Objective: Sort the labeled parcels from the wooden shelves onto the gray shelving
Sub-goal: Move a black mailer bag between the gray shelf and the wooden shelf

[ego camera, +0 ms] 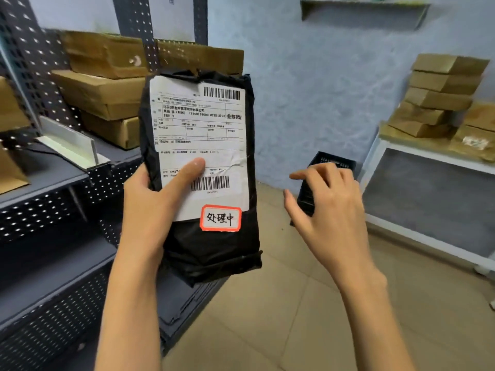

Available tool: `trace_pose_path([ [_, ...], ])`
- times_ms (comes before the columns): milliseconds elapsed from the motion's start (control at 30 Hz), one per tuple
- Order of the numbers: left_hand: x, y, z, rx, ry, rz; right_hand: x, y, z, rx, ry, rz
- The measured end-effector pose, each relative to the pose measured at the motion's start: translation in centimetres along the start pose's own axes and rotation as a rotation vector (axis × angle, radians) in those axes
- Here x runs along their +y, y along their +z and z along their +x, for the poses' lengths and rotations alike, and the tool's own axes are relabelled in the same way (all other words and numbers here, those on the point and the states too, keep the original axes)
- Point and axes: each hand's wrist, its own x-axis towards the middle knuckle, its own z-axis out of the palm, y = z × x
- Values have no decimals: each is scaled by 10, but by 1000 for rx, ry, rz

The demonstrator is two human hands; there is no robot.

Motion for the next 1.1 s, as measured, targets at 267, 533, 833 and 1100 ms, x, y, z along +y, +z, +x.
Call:
trace_pose_path([
  [267, -13, 51, 50, 227, 43, 49, 58, 74, 75, -24, -137, 202],
  [533, -42, 63, 131, 380, 110, 60, 67, 163, 139, -47, -211, 325],
  [833, -55, 55, 275, 420, 164, -22, 42, 270, 257, -12, -323, 393],
  [1100, -16, 38, 379, 517, 273, 5, -7, 337, 358, 48, -369, 578],
])
